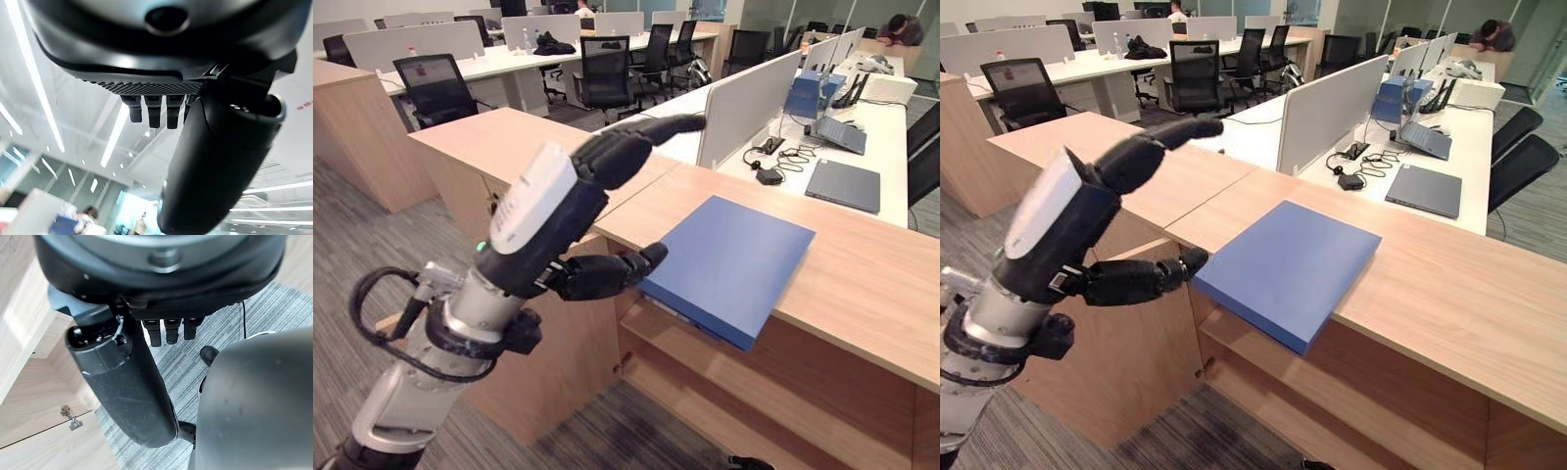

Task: Put the empty folder in the office cabinet

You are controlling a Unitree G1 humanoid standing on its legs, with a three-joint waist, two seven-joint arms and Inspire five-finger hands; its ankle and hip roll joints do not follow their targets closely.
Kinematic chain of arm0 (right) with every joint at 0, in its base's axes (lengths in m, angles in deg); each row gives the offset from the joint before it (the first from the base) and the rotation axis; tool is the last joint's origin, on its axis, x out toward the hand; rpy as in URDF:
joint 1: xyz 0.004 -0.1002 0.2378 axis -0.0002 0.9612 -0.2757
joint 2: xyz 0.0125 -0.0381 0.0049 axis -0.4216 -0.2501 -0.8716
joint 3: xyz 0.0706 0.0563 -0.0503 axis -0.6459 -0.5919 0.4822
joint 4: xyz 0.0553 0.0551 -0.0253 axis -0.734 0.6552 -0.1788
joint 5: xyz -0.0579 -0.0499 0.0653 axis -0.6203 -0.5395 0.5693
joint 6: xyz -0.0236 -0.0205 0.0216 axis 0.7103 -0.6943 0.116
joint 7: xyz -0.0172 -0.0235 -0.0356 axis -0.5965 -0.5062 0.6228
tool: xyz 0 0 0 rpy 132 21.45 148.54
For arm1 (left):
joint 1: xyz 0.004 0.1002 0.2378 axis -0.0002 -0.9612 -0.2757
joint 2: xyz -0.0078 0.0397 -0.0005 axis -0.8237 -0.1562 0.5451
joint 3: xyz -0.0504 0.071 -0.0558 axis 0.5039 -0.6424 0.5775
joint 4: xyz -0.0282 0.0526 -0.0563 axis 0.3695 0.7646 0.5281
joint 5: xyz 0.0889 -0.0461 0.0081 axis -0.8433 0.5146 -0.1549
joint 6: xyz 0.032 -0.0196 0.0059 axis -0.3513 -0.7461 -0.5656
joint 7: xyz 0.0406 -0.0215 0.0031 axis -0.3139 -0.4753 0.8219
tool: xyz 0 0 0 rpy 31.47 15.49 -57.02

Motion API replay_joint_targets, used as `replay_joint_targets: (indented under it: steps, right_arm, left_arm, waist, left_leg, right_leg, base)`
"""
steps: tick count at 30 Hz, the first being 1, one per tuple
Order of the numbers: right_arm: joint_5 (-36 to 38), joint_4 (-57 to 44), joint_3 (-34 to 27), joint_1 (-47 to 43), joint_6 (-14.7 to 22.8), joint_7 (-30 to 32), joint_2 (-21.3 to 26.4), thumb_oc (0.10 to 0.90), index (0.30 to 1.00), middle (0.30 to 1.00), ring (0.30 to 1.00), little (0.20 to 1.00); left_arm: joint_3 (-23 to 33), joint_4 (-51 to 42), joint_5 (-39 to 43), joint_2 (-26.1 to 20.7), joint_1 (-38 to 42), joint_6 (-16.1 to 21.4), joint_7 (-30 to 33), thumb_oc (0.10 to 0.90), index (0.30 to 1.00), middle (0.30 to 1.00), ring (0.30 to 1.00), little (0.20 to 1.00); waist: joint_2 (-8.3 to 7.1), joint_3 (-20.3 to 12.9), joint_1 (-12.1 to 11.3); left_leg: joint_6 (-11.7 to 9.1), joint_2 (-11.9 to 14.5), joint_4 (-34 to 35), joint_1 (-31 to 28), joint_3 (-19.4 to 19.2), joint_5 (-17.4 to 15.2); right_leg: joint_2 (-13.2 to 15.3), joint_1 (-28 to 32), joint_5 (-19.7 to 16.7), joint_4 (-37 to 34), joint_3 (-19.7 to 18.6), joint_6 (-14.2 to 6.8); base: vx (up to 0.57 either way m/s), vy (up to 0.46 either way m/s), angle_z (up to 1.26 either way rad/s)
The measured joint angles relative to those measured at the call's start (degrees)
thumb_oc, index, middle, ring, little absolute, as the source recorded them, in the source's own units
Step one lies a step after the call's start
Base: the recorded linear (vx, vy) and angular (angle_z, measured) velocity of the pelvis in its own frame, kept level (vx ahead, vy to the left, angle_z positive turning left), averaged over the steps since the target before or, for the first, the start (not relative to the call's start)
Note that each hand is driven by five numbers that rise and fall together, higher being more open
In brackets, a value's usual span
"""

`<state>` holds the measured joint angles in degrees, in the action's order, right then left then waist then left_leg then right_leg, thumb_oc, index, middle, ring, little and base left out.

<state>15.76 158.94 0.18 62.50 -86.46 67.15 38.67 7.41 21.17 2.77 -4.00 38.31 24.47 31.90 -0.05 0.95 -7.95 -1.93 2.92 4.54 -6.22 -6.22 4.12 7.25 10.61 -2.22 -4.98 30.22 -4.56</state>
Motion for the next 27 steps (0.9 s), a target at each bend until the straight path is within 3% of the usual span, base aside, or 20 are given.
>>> replay_joint_targets:
  steps: [5, 9, 17, 23, 27]
  right_arm:
    - [-0.21, 0.2, 0.29, -0.08, -0.17, -0.44, 0.55, 0.8, 0.9, 0.9, 0.9, 0.9]
    - [-2.03, 0.3, 1.85, -0.3, -0.23, -1.19, 1.25, 0.8, 0.9, 0.9, 0.9, 0.9]
    - [-2.31, 0.24, 2.97, -0.62, -0.27, -1.54, 1.99, 0.8, 0.9, 0.9, 0.9, 0.9]
    - [-2.38, 0.21, 3.98, -0.79, -0.24, -1.67, 2.09, 0.8, 0.9, 0.9, 0.9, 0.9]
    - [-2.43, 0.21, 4.0, -0.8, -0.24, -1.66, 2.09, 0.8, 0.9, 0.9, 0.9, 0.9]
  left_arm:
    - [-0.6, -0.03, 4.94, -2.4, 2.62, -1.0, -3.16, 0.8, 0.9, 0.9, 0.9, 0.9]
    - [-6.28, 0.19, 8.97, -4.78, 7.78, -1.8, -5.52, 0.8, 0.9, 0.9, 0.9, 0.9]
    - [-11.13, 0.45, 8.97, -11.11, 9.16, -2.13, -9.98, 0.8, 0.9, 0.9, 0.9, 0.9]
    - [-15.07, 3.18, 8.25, -11.1, 9.14, -3.37, -11.69, 0.8, 0.9, 0.9, 0.9, 0.9]
    - [-15.74, 4.52, 3.52, -11.15, 9.14, -3.43, -11.69, 0.8, 0.9, 0.9, 0.9, 0.9]
  waist:
    - [0.52, -0.31, 0.12]
    - [0.82, -0.47, 0.04]
    - [1.17, -0.68, 1.4]
    - [1.17, -0.69, 1.56]
    - [1.14, -0.69, 1.57]
  left_leg:
    - [-0.02, 0.04, 0.0, -0.12, -0.12, 0.07]
    - [0.03, 0.0, 0.01, -0.69, -0.21, 0.12]
    - [-0.56, 0.16, 0.25, -0.99, -0.95, -0.46]
    - [-0.53, 0.17, 0.26, -1.33, -1.64, -0.47]
    - [-0.5, 0.19, 0.27, -1.48, -1.86, -0.5]
  right_leg:
    - [-0.03, 0.05, -0.07, -0.03, -0.11, 0.05]
    - [0.04, 0.64, -0.17, -0.04, -0.19, -0.01]
    - [0.0, 0.76, -0.45, -0.4, -0.96, 0.04]
    - [0.01, 0.64, -0.73, -0.4, -1.68, 0.14]
    - [0.01, 0.66, -0.8, -0.4, -1.96, 0.11]
  base:
    - [0.0, 0.003, -0.01]
    - [0.0, 0.0, 0.0]
    - [0.0, 0.002, -0.05]
    - [0.0, 0.0, -0.06]
    - [0.0, -0.003, -0.04]
